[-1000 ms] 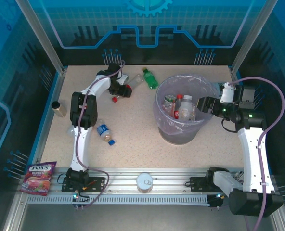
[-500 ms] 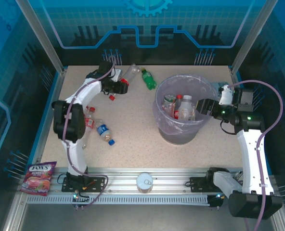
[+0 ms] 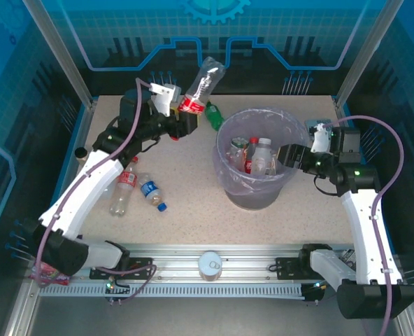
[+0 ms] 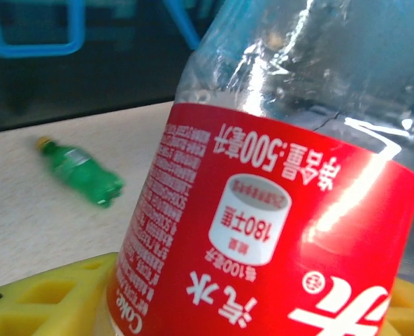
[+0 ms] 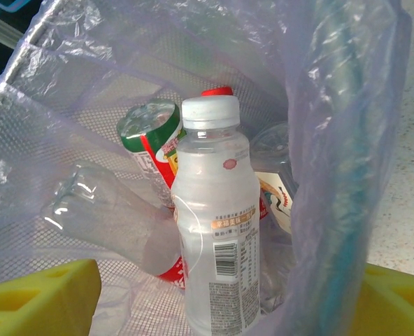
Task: Put the plastic bottles in the bin
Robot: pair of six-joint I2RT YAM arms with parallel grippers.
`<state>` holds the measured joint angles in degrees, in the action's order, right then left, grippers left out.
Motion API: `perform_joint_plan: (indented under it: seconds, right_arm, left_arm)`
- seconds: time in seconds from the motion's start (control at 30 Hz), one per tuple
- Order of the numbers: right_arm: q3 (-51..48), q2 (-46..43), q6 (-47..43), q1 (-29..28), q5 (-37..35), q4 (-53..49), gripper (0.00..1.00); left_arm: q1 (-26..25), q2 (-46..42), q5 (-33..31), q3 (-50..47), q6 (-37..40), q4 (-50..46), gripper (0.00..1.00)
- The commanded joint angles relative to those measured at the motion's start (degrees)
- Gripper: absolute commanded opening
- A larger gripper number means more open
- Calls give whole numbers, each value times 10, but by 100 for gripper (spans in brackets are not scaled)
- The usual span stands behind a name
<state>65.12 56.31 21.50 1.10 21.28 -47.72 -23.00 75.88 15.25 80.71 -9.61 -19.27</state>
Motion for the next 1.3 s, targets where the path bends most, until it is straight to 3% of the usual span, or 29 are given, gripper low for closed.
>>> perform_joint_plan:
  seconds: [0.0,0.37,0.83,1.17,1.27]
  right_arm:
    - [-9,-9,18,-20,11,22,84]
    - [-8,-17,15,-28,-6,19,84]
    - [-9,-12,10,-28,-15,18,84]
    - [-4,-8,5,-28,-16,22,84]
    - [0,-9,5,-28,-19,24,84]
  left_arm:
    - [-37,-31,37,-1,-36,59,52]
    - [-181,26,66,31,-80,151,47]
    - [-225,122,38,14,-138,228,48]
    - [-238,153,-6,-9,-136,239,54]
    - [-238,160,-13,-13,-133,237,60]
